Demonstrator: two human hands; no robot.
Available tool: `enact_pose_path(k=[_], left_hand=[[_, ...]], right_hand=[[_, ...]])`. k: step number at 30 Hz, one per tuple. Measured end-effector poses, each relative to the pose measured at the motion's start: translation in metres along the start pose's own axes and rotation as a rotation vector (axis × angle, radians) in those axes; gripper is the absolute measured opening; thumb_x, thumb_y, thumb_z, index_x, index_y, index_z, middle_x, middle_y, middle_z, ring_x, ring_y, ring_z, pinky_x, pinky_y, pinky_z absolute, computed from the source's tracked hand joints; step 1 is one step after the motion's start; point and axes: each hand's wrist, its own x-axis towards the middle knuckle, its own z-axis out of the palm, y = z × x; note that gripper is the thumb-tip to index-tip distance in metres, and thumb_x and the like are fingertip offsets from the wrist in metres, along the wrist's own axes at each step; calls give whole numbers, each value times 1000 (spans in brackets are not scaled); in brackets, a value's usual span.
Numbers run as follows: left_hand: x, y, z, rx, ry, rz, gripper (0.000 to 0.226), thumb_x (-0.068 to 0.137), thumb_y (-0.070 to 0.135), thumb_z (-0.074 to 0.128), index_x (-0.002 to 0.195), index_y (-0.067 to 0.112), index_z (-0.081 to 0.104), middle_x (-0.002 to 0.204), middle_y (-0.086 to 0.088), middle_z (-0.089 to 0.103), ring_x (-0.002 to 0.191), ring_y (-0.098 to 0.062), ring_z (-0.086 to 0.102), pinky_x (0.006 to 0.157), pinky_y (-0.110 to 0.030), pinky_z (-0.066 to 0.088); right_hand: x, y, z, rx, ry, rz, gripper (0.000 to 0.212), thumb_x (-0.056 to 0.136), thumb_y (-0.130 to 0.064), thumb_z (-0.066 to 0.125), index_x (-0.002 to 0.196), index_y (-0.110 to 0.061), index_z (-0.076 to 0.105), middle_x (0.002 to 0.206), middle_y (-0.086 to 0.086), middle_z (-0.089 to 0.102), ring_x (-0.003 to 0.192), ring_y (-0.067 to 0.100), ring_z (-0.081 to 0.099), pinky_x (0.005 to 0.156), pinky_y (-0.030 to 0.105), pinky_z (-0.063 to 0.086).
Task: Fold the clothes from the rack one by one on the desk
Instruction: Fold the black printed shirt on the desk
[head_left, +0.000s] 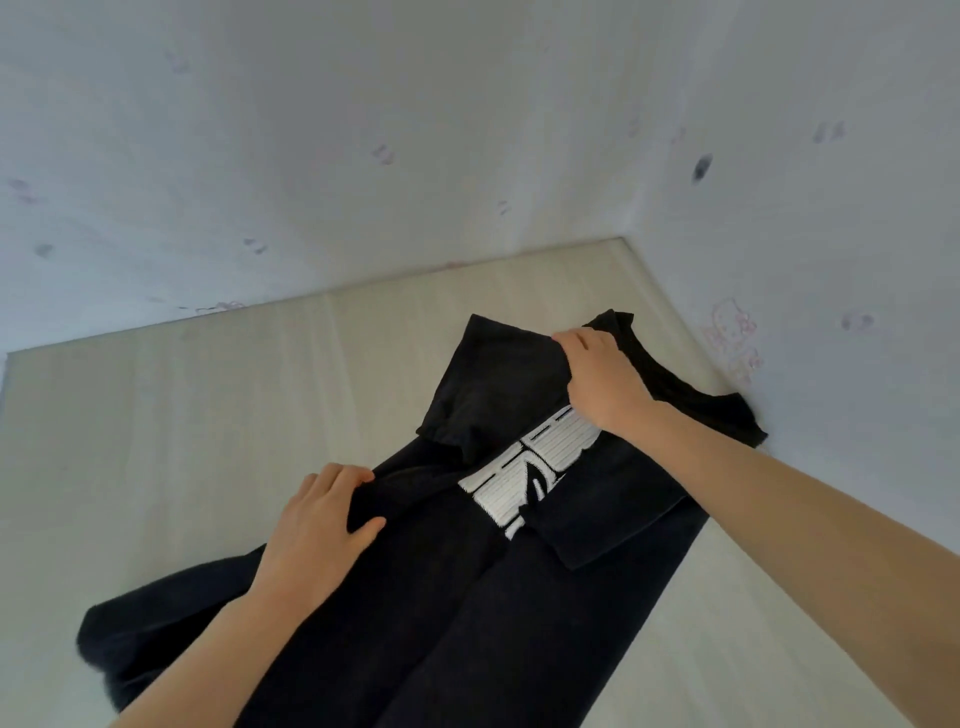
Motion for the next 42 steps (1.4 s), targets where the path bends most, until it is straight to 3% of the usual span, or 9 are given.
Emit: enact_pose_path(k=[9, 15, 19, 21, 24, 27, 32, 36, 42], left_hand=[[-35, -31, -25, 50, -176, -91, 32, 86, 50, 62, 113, 35, 53, 104, 17, 55, 89, -3, 55, 76, -22, 47], [-69, -55, -32, 450, -149, 58, 25, 90, 16, 50, 111, 27, 54, 102, 10, 58, 93, -14, 51, 75, -24, 35], [-87, -60, -41, 507, -24, 85, 22, 74, 8, 65, 89, 22, 58, 72, 9, 59, 68, -15, 53, 63, -27, 40], [-99, -45, -46, 496, 14, 148, 37, 72, 10, 65, 104, 24, 54, 66, 9, 59, 60, -15, 52, 58, -27, 39], [-120, -17, -43, 475, -106, 245, 69, 88, 16, 45, 147, 36, 17, 77, 7, 62, 64, -16, 55, 60, -26, 36], [-139, -1, -24, 540, -324, 291, 73, 99, 19, 34, 149, 41, -14, 78, 5, 52, 65, -13, 50, 64, -26, 37], [-143, 6, -5, 450, -616, 160, 71, 97, 21, 42, 152, 38, 0, 84, 5, 52, 74, -13, 54, 73, -28, 48], [-108, 29, -7, 149, -509, 110, 30, 97, 30, 48, 126, 28, 54, 105, 11, 58, 92, -7, 59, 83, -21, 49], [-27, 81, 10, -342, -300, -80, 28, 96, 30, 54, 123, 24, 60, 103, 12, 62, 87, -3, 60, 82, -17, 47]], right_hand=[[-48, -90, 28, -293, -145, -748, 61, 80, -8, 64, 138, -18, 47, 147, 3, 41, 142, 28, 25, 112, 41, 28], [-54, -77, 19, -521, -79, -658, 44, 82, -3, 62, 125, -14, 56, 125, 7, 55, 128, 29, 41, 110, 40, 30], [-62, -67, -5, -570, -30, -633, 42, 78, -6, 68, 118, -19, 61, 113, 3, 59, 117, 26, 46, 104, 42, 37], [-69, -61, -14, -586, 9, -632, 42, 73, -5, 72, 112, -18, 65, 108, 2, 61, 115, 28, 49, 101, 43, 39], [-84, -52, -21, -562, 56, -604, 40, 67, -2, 74, 104, -17, 68, 103, 3, 63, 111, 30, 52, 96, 46, 43], [-107, -45, -12, -575, -32, -567, 40, 75, -11, 72, 113, -21, 65, 114, 2, 59, 118, 28, 46, 100, 44, 39], [-135, -32, 12, -282, -202, -481, 51, 92, -14, 53, 141, -24, 44, 141, -1, 42, 132, 21, 35, 102, 32, 43], [-125, -22, -3, -2, -73, -349, 44, 92, -8, 49, 134, -20, 50, 134, -4, 44, 118, 17, 47, 92, 32, 50], [-62, 0, -22, 104, -47, -3, 39, 96, -9, 44, 135, -11, 50, 133, 8, 51, 122, 23, 49, 103, 35, 42]])
